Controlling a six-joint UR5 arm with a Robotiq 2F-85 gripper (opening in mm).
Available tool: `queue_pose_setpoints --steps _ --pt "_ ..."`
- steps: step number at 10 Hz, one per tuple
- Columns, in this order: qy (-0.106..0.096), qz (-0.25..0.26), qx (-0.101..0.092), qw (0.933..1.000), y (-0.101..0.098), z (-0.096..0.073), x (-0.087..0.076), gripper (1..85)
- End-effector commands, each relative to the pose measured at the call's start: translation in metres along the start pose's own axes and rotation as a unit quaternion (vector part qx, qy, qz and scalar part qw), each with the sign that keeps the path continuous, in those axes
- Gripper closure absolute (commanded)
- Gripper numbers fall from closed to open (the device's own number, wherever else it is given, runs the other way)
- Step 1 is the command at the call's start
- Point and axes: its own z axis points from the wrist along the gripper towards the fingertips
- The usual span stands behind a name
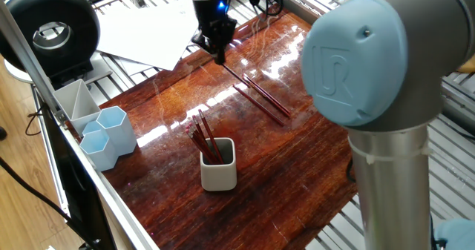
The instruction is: Put the pen into the pen holder
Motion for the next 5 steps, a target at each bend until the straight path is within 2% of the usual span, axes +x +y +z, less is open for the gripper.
queue_pose_setpoints --steps 1,3,4,5 --pt "-0.066 -0.023 -0.02 0.9974 0.009 -0.003 -0.034 84.7" --pt "-0.024 -0.014 -0.027 0.9993 0.012 -0.001 -0.013 84.7" --pt "-0.011 -0.01 -0.016 0.9998 0.007 0.0 -0.006 84.7" --pt "0.001 -0.001 -0.015 0.9999 0.006 0.0 0.0 84.7"
